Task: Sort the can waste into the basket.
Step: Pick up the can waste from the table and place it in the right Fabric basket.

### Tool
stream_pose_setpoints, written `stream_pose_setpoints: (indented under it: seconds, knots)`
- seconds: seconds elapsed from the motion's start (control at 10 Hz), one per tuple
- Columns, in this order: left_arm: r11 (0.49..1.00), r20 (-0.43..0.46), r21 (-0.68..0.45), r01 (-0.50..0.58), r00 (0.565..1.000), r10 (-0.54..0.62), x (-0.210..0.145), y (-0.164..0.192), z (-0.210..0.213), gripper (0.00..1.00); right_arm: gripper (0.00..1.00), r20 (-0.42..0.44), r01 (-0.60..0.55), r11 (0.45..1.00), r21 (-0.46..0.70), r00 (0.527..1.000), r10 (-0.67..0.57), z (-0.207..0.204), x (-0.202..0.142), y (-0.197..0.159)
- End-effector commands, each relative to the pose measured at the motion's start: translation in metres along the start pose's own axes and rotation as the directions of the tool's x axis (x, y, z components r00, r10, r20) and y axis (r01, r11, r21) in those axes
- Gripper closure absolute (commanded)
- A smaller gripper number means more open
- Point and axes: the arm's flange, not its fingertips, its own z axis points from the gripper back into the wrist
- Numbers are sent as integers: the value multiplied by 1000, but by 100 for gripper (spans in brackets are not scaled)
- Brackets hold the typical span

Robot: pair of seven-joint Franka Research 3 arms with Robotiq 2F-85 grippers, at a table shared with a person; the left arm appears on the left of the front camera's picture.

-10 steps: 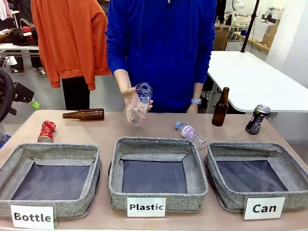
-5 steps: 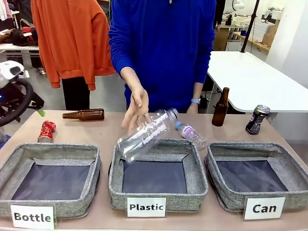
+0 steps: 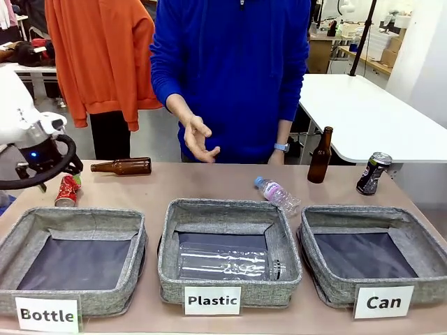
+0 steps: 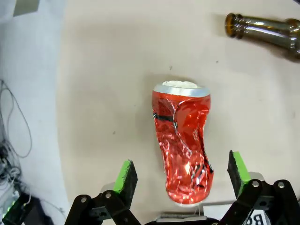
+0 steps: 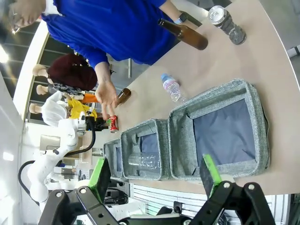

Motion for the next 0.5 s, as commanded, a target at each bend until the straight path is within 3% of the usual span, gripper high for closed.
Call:
stream_pose_setpoints:
  seconds: [0.0,0.4]
  knots:
    - [996,-58,53,-67,996,70,11,-11,-12,0,0,7,-23,999,22,1000,23,1,2,0]
    - [993,-79,76,-90,992,95,13,-16,-29,0,0,7,-23,999,22,1000,23,1,2,0]
